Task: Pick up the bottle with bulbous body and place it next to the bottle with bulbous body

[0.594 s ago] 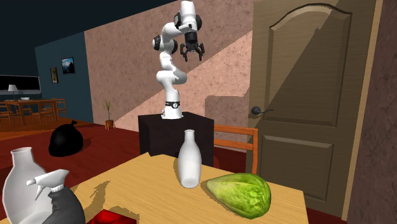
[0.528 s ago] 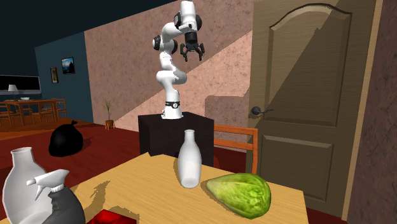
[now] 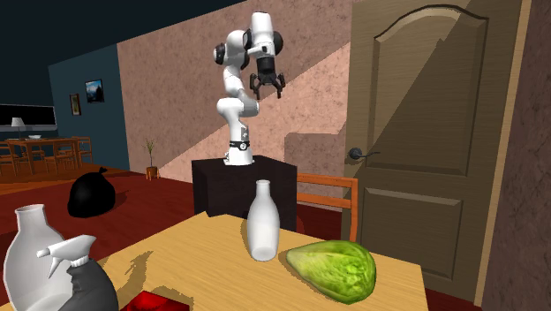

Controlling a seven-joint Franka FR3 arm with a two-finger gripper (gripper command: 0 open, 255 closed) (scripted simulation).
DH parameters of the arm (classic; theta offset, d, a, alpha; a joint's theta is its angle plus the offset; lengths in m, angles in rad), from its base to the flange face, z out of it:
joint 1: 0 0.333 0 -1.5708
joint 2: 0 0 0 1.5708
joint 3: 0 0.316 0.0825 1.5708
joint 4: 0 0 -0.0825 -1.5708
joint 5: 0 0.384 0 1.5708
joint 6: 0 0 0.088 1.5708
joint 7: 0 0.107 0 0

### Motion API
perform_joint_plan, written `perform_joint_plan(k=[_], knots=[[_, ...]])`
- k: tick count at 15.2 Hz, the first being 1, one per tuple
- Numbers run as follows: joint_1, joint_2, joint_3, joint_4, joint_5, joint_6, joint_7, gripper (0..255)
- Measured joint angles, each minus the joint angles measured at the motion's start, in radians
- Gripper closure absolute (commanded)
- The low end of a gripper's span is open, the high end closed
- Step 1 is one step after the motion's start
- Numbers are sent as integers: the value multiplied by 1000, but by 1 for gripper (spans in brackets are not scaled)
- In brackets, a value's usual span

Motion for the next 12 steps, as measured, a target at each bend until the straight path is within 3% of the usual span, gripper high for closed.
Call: perform_joint_plan(k=[12], knots=[[-34,401,-46,54,-22,367,-58,0]])
